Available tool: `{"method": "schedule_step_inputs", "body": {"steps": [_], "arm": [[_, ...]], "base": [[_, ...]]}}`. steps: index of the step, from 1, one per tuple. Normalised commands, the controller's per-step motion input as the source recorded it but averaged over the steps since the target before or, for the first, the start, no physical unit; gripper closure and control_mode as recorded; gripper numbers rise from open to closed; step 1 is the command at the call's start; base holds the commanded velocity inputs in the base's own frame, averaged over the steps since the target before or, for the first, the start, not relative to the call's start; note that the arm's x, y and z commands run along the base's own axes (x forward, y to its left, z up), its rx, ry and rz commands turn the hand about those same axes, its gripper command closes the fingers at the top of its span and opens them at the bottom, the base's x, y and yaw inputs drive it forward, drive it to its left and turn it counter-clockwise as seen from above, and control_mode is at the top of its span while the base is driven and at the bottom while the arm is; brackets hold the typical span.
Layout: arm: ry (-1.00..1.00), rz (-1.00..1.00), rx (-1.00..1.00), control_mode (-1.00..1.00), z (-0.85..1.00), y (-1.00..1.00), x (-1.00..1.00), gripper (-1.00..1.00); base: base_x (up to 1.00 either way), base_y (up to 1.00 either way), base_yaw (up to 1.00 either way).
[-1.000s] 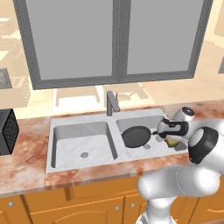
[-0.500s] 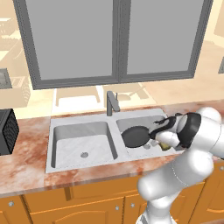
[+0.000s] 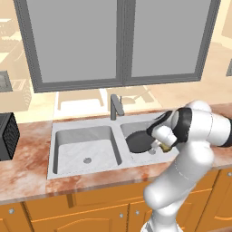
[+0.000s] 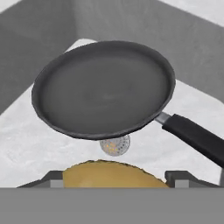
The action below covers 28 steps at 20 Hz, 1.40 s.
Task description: Pick the pan and sponge and place them into the sink. Then turn on the water.
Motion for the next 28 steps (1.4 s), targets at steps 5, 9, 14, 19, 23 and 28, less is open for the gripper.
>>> {"method": "schedule_step_inputs", "body": {"steps": [5,9,14,19,23,28], "arm": [[0.00,0.02,0.00,-1.00,-0.02,0.00,0.47,1.00],[-0.01,0.04,0.00,-1.00,-0.13,0.00,0.49,1.00],[0.00,0.04,0.00,-1.00,-0.08,0.00,0.45,1.00],[-0.03,0.09,0.00,-1.00,-0.36,0.00,0.36,1.00],[-0.04,0.09,0.00,-1.00,-0.23,0.00,0.37,1.00],[-0.02,0.08,0.00,-1.00,-0.12,0.00,0.36,-1.00]], "base": [[0.00,0.00,0.00],[0.00,0.00,0.00],[0.00,0.00,0.00],[0.00,0.00,0.00],[0.00,0.00,0.00],[0.00,0.00,0.00]]}}
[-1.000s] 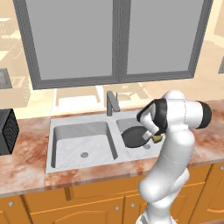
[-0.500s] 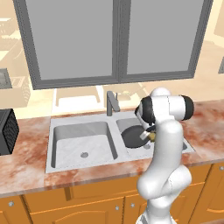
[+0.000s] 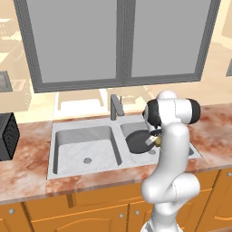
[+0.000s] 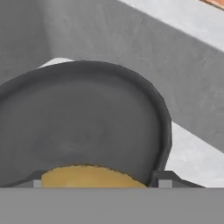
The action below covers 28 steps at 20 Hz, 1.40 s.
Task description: Pick the pan and sponge and place them into the sink. Then turn on the water.
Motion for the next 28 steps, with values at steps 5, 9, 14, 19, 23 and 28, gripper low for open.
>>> {"method": "schedule_step_inputs", "body": {"steps": [5,9,14,19,23,28], "arm": [[-0.07,0.10,0.00,-1.00,0.02,0.01,0.10,-1.00],[-0.12,0.10,0.00,-1.00,0.48,0.00,0.00,-1.00],[-0.05,0.08,0.01,-1.00,0.47,0.00,0.00,-1.00],[-0.04,0.09,0.01,-1.00,0.43,0.00,0.00,-1.00],[-0.04,0.10,0.04,-1.00,0.16,0.00,0.00,-1.00],[-0.04,0.10,0.13,-1.00,0.00,0.00,0.00,-1.00]], "base": [[0.00,0.00,0.00],[0.00,0.00,0.00],[0.00,0.00,0.00],[0.00,0.00,0.00],[0.00,0.00,0.00],[0.00,0.00,0.00]]}}
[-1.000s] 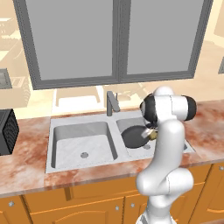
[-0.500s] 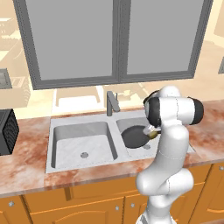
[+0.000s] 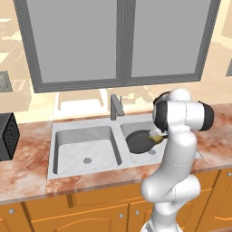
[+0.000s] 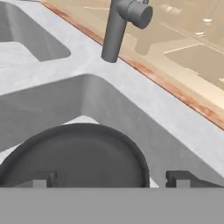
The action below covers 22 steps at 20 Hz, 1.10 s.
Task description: Pick the pan and sponge and place them into the sink. Then turn on the water.
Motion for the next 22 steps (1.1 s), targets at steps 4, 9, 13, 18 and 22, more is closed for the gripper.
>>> {"method": "schedule_step_inputs", "body": {"steps": [4,9,13,18,22], "arm": [[-0.02,0.08,0.24,-1.00,0.00,0.00,0.00,-1.00],[-0.04,0.03,0.31,-1.00,0.00,0.00,0.00,-1.00],[-0.06,0.00,0.20,-1.00,0.00,0.02,0.00,-1.00],[-0.08,0.02,0.13,-1.00,0.10,0.11,0.00,-1.00],[-0.04,0.05,0.03,-1.00,0.31,0.20,0.00,-1.00]], "base": [[0.00,0.00,0.00],[0.00,0.00,0.00],[0.00,0.00,0.00],[0.00,0.00,0.00],[0.00,0.00,0.00]]}}
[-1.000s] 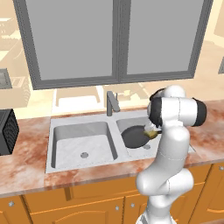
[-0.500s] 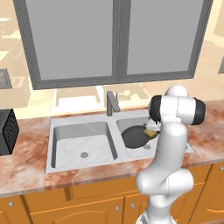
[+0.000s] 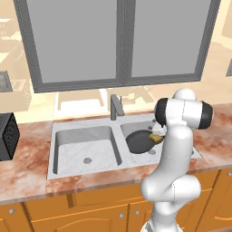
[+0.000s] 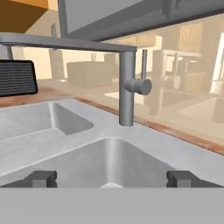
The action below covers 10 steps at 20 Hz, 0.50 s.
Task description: Pick the pan and sponge and place them into the sink. Then turn on the water.
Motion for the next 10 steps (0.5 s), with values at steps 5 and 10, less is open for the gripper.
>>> {"method": "schedule_step_inputs", "body": {"steps": [5,10], "arm": [[0.00,0.12,0.00,-1.00,0.33,0.15,0.00,-1.00],[0.00,0.03,0.01,-1.00,0.26,0.14,0.06,-1.00]], "base": [[0.00,0.00,0.00],[0.00,0.00,0.00]]}}
